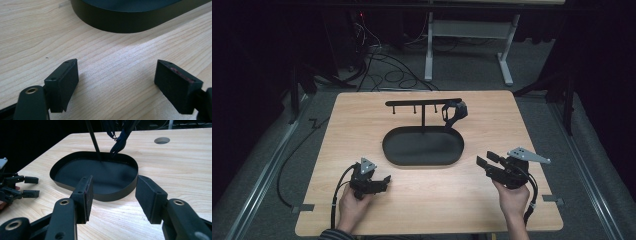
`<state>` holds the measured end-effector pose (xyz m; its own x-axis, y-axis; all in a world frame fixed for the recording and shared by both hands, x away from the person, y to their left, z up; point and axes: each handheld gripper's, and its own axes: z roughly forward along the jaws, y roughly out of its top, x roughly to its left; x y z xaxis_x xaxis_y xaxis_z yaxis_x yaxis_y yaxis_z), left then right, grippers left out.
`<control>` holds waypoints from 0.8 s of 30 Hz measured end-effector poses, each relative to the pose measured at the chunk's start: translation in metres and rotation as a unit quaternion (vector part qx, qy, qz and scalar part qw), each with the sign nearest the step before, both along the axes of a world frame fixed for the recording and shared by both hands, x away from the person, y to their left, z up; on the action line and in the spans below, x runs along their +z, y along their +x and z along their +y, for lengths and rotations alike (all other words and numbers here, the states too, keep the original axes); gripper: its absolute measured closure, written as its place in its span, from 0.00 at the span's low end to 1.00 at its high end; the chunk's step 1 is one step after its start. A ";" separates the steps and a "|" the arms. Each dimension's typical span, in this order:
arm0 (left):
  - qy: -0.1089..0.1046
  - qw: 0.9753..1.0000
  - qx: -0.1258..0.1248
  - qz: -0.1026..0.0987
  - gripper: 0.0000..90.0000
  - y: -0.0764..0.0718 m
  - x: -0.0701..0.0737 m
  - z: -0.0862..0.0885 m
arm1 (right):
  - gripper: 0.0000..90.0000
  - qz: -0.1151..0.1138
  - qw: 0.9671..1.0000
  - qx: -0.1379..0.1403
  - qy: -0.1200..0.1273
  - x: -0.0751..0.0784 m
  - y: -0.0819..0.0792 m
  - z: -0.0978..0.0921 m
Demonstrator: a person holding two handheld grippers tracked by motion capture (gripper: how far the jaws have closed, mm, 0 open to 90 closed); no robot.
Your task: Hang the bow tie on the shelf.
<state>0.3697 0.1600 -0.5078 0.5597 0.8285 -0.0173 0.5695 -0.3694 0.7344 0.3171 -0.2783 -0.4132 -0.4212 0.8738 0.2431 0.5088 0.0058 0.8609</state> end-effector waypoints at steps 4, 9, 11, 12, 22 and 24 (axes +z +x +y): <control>0.000 1.000 0.000 0.000 0.22 0.000 0.000 0.000 | 0.55 0.001 1.000 0.001 0.003 -0.003 0.000 0.002; 0.000 1.000 0.000 0.000 0.22 0.000 0.000 0.000 | 0.55 0.005 1.000 0.002 0.008 -0.007 0.000 0.003; 0.000 1.000 0.000 0.000 0.22 0.000 0.000 0.000 | 0.55 0.007 1.000 0.004 0.009 -0.010 0.000 0.005; 0.000 1.000 0.000 0.000 0.22 0.000 0.000 0.000 | 0.55 0.009 1.000 0.004 0.009 -0.011 0.000 0.005; 0.000 1.000 0.000 0.000 0.22 0.000 0.000 0.000 | 0.56 0.014 1.000 0.009 0.013 -0.018 0.000 0.009; 0.000 1.000 0.000 0.000 0.22 0.000 0.000 0.000 | 0.56 0.017 1.000 0.009 0.012 -0.019 0.000 0.009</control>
